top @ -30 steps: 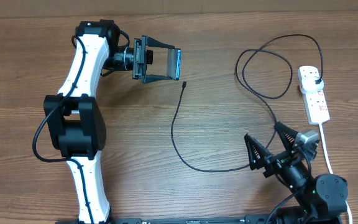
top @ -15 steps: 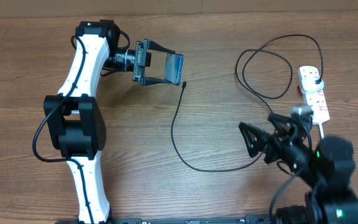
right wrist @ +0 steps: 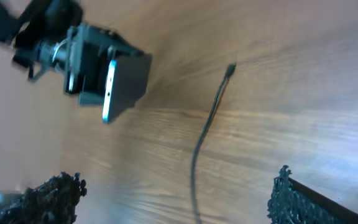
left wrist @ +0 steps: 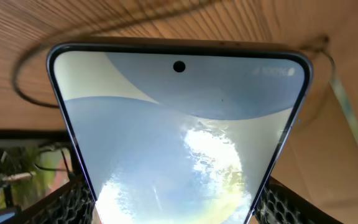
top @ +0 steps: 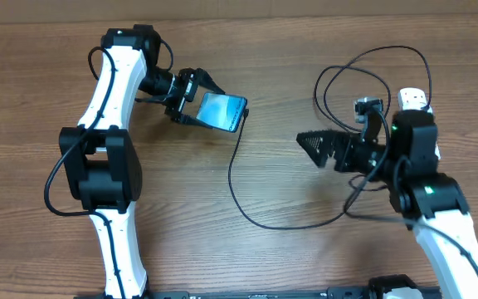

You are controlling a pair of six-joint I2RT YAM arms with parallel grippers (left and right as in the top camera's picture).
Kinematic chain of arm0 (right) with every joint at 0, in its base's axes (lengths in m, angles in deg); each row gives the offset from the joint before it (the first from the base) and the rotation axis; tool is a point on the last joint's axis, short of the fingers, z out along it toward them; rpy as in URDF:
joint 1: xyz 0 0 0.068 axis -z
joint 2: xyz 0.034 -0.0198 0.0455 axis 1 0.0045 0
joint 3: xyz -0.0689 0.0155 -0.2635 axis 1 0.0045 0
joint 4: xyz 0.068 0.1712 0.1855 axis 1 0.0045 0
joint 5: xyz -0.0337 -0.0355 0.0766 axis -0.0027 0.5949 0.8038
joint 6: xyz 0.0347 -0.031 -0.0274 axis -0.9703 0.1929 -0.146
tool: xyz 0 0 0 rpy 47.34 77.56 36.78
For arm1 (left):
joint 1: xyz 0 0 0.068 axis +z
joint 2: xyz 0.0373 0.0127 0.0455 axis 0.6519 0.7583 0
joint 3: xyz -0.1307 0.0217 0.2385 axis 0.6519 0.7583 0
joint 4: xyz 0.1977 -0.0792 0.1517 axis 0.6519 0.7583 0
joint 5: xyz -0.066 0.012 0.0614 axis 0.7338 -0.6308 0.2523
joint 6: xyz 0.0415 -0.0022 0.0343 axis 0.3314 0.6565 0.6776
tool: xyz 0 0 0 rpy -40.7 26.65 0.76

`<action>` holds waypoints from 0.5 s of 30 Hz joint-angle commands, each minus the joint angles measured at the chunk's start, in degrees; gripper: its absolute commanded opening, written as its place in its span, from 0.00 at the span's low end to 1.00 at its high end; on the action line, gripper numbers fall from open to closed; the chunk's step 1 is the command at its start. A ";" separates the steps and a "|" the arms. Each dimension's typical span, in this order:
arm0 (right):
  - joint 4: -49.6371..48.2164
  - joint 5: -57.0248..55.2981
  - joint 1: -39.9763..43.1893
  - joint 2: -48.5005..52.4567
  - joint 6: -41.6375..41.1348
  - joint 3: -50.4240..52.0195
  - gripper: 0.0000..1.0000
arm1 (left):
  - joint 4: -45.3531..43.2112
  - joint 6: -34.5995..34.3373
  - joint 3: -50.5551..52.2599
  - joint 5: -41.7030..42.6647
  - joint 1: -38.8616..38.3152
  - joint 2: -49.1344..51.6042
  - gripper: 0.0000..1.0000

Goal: Plug charger to phone and switch on socket

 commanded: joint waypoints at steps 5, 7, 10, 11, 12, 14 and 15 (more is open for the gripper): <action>-4.46 2.16 -0.96 11.08 -13.90 -1.62 0.91 | -0.94 -7.98 -1.57 -12.81 -5.07 -0.04 0.49; -5.99 2.40 -1.77 13.25 -13.97 -1.62 0.88 | -1.53 -9.11 -1.57 -14.49 -6.34 -0.04 0.49; -8.61 2.58 -3.34 15.93 -14.23 -1.62 0.86 | -2.82 -10.88 -1.57 -16.98 -8.35 -0.04 0.49; -9.49 2.54 -3.93 16.68 -14.64 -1.62 0.85 | -2.84 -11.54 -1.57 -17.55 -8.83 -0.04 0.49; -10.27 2.54 -4.48 17.31 -15.13 -1.62 0.83 | -3.04 -12.02 -1.57 -17.84 -9.46 -0.04 0.49; -12.41 1.42 -6.58 19.02 -17.05 -1.60 0.79 | -4.22 -12.02 -1.57 -17.84 -10.95 -0.04 0.49; -12.81 0.11 -7.61 19.54 -17.86 -1.60 0.78 | -4.50 -12.02 -1.57 -17.81 -11.37 -0.04 0.49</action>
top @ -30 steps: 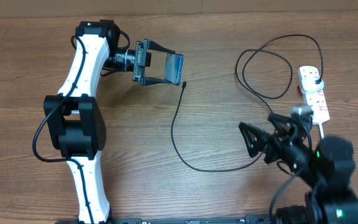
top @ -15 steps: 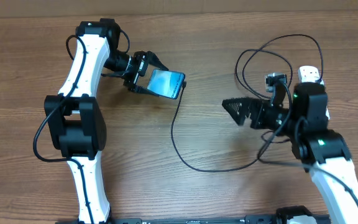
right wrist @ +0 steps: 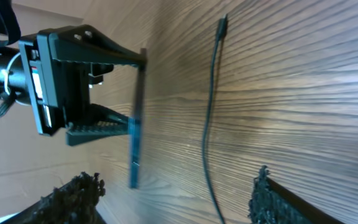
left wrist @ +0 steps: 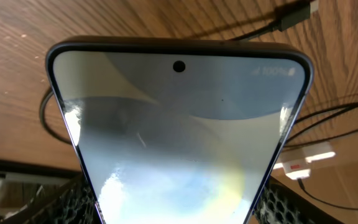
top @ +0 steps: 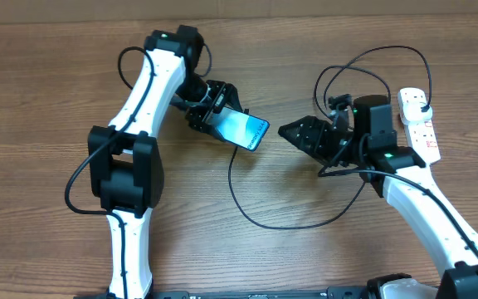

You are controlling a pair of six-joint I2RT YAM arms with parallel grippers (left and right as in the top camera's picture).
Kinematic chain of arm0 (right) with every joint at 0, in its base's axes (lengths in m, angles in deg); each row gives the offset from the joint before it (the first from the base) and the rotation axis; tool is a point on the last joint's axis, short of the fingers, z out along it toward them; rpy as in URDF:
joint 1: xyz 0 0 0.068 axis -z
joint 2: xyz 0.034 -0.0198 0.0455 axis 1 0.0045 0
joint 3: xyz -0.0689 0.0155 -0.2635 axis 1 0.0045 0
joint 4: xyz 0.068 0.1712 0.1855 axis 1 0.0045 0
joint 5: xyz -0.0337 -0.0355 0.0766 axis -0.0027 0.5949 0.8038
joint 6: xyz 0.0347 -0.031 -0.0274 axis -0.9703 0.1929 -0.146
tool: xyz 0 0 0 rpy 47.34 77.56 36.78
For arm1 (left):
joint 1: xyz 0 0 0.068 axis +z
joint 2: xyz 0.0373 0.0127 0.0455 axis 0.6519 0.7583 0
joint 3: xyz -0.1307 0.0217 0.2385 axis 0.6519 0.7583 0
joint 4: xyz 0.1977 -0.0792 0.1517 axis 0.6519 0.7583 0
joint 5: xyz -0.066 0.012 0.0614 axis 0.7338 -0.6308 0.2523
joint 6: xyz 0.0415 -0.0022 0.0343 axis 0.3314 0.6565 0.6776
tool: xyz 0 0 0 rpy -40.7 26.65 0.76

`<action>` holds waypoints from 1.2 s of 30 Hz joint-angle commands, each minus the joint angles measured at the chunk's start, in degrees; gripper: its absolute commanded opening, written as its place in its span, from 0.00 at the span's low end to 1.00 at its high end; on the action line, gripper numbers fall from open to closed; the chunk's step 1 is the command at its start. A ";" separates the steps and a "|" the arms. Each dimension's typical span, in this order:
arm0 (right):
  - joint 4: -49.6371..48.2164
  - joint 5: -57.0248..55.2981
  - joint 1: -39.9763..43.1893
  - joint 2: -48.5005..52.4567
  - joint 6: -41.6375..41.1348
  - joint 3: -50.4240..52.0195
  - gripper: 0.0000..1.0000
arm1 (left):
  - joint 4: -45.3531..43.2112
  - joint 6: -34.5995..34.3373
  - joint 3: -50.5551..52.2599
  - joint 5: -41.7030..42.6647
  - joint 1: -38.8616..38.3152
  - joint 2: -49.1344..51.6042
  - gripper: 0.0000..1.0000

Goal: Plug charger to phone and switch on socket

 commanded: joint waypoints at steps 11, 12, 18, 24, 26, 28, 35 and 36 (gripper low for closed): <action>-6.86 -12.11 -10.43 5.95 -8.41 -1.55 0.72 | -0.96 -2.62 -1.51 -0.59 -4.15 -0.04 0.49; -7.56 -12.35 -10.86 5.99 -8.44 -1.55 0.72 | -0.92 -2.60 -1.51 -0.59 -4.24 -0.04 0.49; -9.51 -17.46 -13.53 6.01 -12.98 -1.55 0.66 | -0.24 -2.60 -1.51 -0.55 -4.79 -0.04 0.50; -11.63 -18.45 -14.14 6.01 -13.16 -1.53 0.61 | 0.35 -2.56 -1.51 0.00 -5.11 -0.04 0.50; -11.87 -18.47 -14.14 6.01 -13.66 -1.55 0.57 | 0.31 -2.34 -1.51 0.42 -5.22 -0.04 0.52; -11.87 -18.67 -14.14 6.01 -14.53 -1.53 0.55 | 0.31 -2.12 -1.51 0.90 -5.27 -0.04 0.53; -12.52 -19.04 -14.21 6.80 -14.62 -1.53 0.50 | 0.33 -2.12 -1.51 1.05 -5.27 -0.04 0.53; -12.52 -18.99 -14.21 7.15 -14.62 -1.53 0.49 | 0.33 -2.14 -1.51 1.38 -5.27 -0.04 0.53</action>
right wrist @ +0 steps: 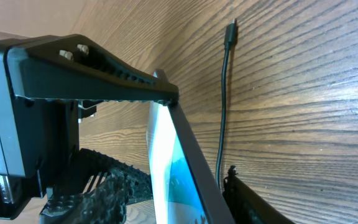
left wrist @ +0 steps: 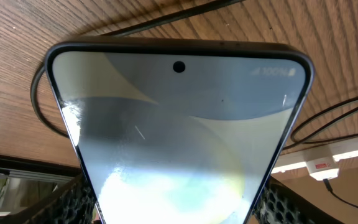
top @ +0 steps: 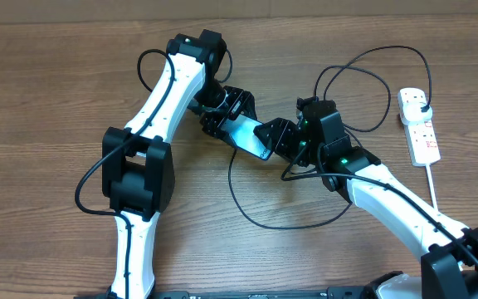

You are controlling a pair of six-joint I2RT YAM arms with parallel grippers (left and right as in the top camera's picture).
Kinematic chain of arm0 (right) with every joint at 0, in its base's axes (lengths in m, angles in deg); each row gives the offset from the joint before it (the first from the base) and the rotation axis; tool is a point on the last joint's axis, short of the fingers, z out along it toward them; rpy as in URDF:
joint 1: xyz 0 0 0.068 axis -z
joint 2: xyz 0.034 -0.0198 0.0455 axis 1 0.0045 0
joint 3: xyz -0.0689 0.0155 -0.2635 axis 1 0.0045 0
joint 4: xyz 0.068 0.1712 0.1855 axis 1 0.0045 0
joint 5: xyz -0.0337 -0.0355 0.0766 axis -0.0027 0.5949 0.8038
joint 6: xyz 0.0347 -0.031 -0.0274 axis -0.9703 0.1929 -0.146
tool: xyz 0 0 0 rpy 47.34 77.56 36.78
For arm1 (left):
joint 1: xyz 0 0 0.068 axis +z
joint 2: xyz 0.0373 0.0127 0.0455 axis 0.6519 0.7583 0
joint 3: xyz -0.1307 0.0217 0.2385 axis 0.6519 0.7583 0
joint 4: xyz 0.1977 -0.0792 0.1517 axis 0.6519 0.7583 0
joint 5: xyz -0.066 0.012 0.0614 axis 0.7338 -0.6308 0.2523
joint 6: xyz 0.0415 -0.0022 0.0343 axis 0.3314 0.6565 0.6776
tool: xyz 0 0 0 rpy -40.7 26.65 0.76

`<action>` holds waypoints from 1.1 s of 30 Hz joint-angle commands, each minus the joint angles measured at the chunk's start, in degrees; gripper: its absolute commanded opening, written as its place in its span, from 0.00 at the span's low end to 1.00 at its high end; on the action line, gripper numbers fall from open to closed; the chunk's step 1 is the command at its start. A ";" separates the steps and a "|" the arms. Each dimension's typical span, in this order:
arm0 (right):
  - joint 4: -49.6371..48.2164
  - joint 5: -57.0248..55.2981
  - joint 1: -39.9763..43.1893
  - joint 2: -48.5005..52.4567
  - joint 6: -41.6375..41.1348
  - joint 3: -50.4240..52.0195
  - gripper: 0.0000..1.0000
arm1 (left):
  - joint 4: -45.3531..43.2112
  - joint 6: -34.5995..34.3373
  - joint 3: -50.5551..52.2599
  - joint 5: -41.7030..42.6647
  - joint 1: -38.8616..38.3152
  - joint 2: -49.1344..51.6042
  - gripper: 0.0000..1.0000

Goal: Plug charger to phone and switch on socket

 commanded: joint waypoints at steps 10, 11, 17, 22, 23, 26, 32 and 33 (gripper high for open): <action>-3.91 -0.15 -1.42 2.95 -0.33 -1.46 0.46 | 0.26 0.13 -1.49 2.38 -0.42 -0.04 0.53; -4.33 -0.17 -1.81 2.95 -0.33 -1.46 0.46 | 0.26 0.13 -1.49 2.38 -0.42 -0.04 0.53; -4.87 -1.27 -3.65 2.97 -0.33 -1.46 0.41 | 0.28 0.15 -1.49 2.38 -0.39 -0.04 0.53; -4.87 -1.46 -3.65 2.97 -0.33 -1.46 0.38 | 0.33 0.15 -1.49 2.38 -0.39 -0.04 0.53; -4.87 -1.46 -3.65 2.97 -0.35 -1.46 0.37 | 0.35 0.15 -1.49 2.38 -0.39 -0.04 0.54; -4.85 -1.46 -3.65 2.97 -0.33 -1.46 0.32 | 0.68 0.17 -1.49 2.38 -0.39 -0.04 0.54; -4.90 -1.49 -3.65 2.97 -0.33 -1.46 0.20 | 0.90 0.39 -1.49 2.38 -0.39 -0.04 0.58; -4.92 -1.53 -3.61 2.97 -0.33 -1.49 0.16 | 0.90 0.39 -1.49 2.36 -0.39 -0.04 0.59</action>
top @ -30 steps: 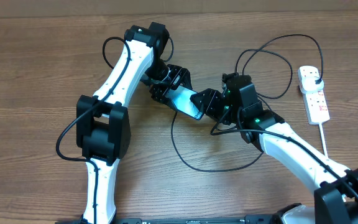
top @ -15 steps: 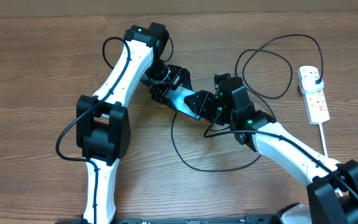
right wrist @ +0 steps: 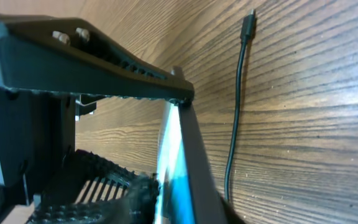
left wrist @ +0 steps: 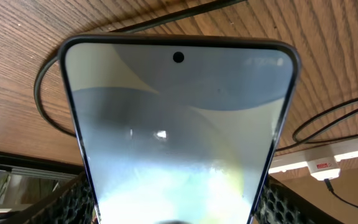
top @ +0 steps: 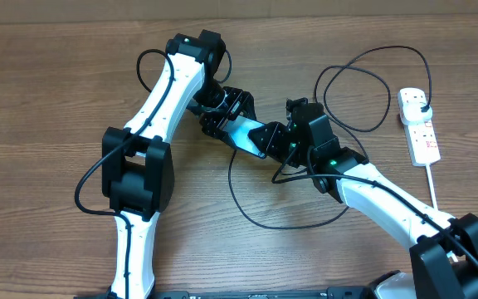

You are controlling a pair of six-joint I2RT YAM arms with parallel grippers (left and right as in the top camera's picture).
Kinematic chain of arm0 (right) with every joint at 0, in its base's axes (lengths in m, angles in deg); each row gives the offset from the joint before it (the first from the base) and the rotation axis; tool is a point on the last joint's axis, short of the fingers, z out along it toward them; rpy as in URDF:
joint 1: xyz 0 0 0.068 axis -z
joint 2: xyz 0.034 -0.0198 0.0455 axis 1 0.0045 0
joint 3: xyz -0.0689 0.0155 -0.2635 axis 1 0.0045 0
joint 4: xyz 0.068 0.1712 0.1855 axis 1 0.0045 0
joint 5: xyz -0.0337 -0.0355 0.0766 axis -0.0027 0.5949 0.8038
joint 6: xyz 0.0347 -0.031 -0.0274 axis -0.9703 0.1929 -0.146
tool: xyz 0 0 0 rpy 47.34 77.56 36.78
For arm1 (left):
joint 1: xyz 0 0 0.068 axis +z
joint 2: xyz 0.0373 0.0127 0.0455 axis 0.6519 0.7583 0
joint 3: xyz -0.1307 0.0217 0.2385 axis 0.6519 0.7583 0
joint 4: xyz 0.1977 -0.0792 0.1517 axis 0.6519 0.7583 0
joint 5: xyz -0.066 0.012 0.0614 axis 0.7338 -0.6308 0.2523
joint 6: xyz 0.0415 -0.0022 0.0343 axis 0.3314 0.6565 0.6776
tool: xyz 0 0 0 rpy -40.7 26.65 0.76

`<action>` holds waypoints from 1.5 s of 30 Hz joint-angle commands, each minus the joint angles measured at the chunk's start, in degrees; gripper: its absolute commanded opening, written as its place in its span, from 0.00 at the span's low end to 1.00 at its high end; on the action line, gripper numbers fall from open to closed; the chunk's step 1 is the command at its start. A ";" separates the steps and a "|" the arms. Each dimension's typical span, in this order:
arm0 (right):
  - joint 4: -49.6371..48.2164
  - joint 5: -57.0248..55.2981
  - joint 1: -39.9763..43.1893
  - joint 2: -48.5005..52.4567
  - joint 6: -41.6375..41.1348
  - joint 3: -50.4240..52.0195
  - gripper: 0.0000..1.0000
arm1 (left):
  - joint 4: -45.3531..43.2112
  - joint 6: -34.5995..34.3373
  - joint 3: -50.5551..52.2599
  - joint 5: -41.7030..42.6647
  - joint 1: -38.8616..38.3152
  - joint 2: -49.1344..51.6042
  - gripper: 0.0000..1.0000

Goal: Plug charger to phone and switch on socket

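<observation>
The phone (top: 247, 135), screen lit, is held off the table between both arms. My left gripper (top: 232, 123) is shut on one end; in the left wrist view the phone (left wrist: 178, 124) fills the frame between the mesh fingers (left wrist: 79, 200). My right gripper (top: 270, 139) is closed on the other end; its wrist view shows the phone (right wrist: 180, 155) edge-on. The charger cable (top: 232, 187) lies loose on the wood, its plug (right wrist: 248, 25) free on the table. The white socket strip (top: 417, 124) lies at the far right.
The black cable runs in big loops (top: 363, 75) from the socket strip across the right half of the table and curves round (top: 289, 226) below the grippers. Bare wood lies to the left and front. The left arm's links (top: 135, 170) stand at the centre left.
My right gripper has moved slightly further left onto the phone's free end and closed on it. The phone has shifted a little in the left gripper's hold.
First my left gripper held the phone at the back left, with the right gripper open well to its right. Then both had come closer to the middle. Later the open right jaws stood round the phone's end, and now both grippers hold it.
</observation>
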 commanded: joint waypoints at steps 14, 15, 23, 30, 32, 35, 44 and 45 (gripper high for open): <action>-1.99 -0.37 -0.13 0.11 -1.36 -1.49 0.04 | 0.26 0.33 -1.49 2.16 -0.39 -0.04 0.60; -1.97 -0.37 0.09 0.11 -1.33 -1.49 0.04 | 0.26 0.33 -1.49 2.16 -0.39 -0.04 0.62; -0.48 1.40 2.73 -0.39 -1.29 -1.49 0.04 | 0.00 0.44 -1.49 2.12 -0.37 -0.04 0.82; 4.74 0.92 6.25 -5.38 0.66 -1.49 0.04 | -10.71 21.27 -1.49 13.53 -0.35 -0.04 0.91; 6.38 0.70 7.80 -7.34 0.66 -1.49 0.04 | -13.90 24.30 -1.49 17.42 -0.35 -0.04 0.95; 7.61 0.70 10.93 -10.69 0.61 -1.49 0.04 | -20.00 26.75 -1.49 23.30 -0.35 -0.04 0.97; 0.52 -0.61 19.63 -16.31 -5.42 -1.60 0.04 | -42.18 24.70 -1.49 36.72 -0.35 -0.04 1.00; -0.81 -0.68 19.80 -16.26 -6.75 -1.60 0.04 | -44.30 22.45 -1.49 36.72 -0.35 -0.04 1.00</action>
